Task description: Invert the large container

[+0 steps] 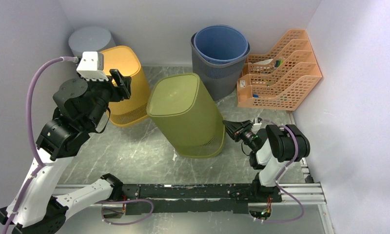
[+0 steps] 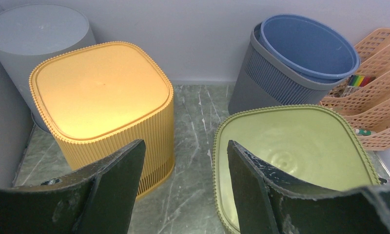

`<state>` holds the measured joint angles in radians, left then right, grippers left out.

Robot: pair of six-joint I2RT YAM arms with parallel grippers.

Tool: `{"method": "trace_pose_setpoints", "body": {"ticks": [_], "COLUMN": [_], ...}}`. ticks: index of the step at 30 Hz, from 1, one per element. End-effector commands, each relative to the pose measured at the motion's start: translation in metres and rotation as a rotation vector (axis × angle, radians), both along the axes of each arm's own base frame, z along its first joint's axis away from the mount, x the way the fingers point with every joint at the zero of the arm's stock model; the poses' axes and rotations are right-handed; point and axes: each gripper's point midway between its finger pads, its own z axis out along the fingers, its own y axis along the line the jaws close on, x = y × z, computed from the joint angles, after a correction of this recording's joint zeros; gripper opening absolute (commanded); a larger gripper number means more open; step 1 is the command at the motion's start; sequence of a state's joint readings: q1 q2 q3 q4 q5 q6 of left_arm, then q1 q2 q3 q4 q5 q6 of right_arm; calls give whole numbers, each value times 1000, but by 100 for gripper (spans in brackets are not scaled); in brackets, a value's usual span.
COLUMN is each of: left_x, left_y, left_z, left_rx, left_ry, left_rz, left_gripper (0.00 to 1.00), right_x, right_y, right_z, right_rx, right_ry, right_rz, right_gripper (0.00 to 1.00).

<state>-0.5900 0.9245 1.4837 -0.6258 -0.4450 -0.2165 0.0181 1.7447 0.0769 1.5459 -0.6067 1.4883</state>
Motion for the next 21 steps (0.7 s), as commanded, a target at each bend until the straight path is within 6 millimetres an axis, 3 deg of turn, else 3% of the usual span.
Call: {"method": "trace_pose_setpoints", "body": {"ticks": [1, 8, 12, 16, 21], "left_x": [-1, 1, 1, 2, 5], "left_y": [5, 4, 4, 3, -2], "left_z": [-1, -6, -11, -14, -16], "left_rx": [6, 10, 13, 9, 15], "left_ry": [-3, 8, 15, 16, 30], "left_rz": [19, 21, 25, 24, 8], "left_gripper": [74, 74, 74, 74, 74], "right_x": [-5, 14, 26, 34, 29], "right_y": [-5, -27, -49, -73, -84], "right_z": [6, -10, -28, -12, -2], "right_rx": [-160, -291, -512, -692, -783], "right_ry": [-205, -153, -69, -62, -35], "right_rz": [64, 28, -5, -73, -99], "right_gripper": [28, 36, 39, 39, 38]}}
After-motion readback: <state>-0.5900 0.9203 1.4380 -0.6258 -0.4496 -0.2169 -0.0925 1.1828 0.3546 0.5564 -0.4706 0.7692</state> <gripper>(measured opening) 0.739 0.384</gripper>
